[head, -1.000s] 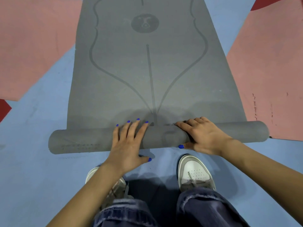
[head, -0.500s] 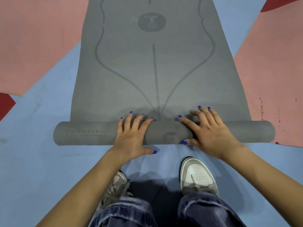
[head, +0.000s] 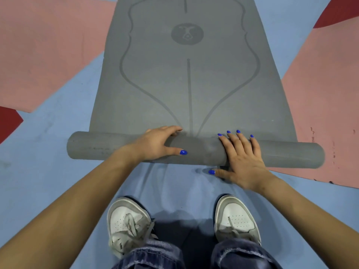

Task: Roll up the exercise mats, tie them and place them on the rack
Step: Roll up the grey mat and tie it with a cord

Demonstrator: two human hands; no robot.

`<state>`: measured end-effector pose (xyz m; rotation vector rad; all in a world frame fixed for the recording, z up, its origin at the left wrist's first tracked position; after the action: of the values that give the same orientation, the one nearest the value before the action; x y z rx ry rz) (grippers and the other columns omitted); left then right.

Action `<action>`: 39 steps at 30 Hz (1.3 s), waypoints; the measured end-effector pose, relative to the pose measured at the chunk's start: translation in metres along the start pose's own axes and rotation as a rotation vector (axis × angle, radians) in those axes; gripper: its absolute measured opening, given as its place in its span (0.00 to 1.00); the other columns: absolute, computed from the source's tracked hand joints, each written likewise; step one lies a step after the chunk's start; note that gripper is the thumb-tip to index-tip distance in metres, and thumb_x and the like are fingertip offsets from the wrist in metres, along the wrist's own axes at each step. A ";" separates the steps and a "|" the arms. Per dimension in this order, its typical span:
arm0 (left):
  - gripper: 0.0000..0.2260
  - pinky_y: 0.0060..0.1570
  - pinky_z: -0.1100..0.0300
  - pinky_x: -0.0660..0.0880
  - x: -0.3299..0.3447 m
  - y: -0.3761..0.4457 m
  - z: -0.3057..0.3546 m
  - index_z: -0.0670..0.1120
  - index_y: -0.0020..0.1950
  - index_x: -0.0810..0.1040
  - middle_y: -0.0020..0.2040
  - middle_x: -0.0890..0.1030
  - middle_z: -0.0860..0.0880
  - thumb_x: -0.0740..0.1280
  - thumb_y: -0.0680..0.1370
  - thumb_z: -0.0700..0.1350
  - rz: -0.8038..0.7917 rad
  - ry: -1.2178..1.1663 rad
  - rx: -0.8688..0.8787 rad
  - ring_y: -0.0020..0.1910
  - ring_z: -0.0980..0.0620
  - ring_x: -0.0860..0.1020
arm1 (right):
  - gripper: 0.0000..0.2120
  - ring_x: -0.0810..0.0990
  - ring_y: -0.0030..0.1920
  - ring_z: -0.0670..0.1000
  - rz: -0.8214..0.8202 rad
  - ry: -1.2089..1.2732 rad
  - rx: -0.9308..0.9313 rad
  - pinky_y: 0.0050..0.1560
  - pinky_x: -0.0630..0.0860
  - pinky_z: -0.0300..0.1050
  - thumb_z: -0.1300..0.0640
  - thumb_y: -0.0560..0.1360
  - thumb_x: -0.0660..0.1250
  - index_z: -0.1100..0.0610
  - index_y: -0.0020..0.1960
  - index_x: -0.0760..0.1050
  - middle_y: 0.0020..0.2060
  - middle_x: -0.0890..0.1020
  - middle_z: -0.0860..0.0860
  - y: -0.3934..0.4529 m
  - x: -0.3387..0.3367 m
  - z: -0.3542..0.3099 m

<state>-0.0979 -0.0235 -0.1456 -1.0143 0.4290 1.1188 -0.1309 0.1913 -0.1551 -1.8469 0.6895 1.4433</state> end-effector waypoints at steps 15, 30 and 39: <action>0.54 0.69 0.37 0.35 0.010 -0.019 -0.013 0.50 0.75 0.29 0.77 0.34 0.45 0.64 0.69 0.71 0.073 0.522 -0.218 0.76 0.44 0.34 | 0.70 0.32 0.75 0.56 -0.239 -0.027 0.018 0.72 0.33 0.60 0.32 0.56 0.76 0.52 0.75 0.28 0.77 0.39 0.54 0.066 -0.027 0.019; 0.49 0.70 0.36 0.38 -0.036 0.037 -0.021 0.55 0.77 0.50 0.67 0.66 0.45 0.77 0.65 0.57 -0.047 0.415 -0.287 0.72 0.44 0.59 | 0.51 0.32 0.74 0.49 0.101 0.084 0.031 0.69 0.25 0.48 0.44 0.70 0.67 0.52 0.76 0.33 0.74 0.36 0.51 0.013 -0.002 0.020; 0.43 0.71 0.40 0.49 -0.047 0.038 -0.021 0.53 0.73 0.60 0.64 0.70 0.46 0.78 0.64 0.52 0.021 0.349 -0.287 0.68 0.43 0.64 | 0.46 0.41 0.77 0.53 0.120 0.006 0.077 0.72 0.35 0.54 0.44 0.73 0.68 0.51 0.78 0.40 0.78 0.44 0.51 0.038 -0.019 0.026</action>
<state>-0.1478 -0.0630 -0.1391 -1.4709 0.5688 1.0415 -0.1804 0.1881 -0.1484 -1.7777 0.8597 1.4654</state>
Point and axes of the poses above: each hand's wrist, its own y-axis towards the middle knuckle, its own x-axis out of the palm, z = x × y, the point moved 7 cm from there along y, towards the middle knuckle
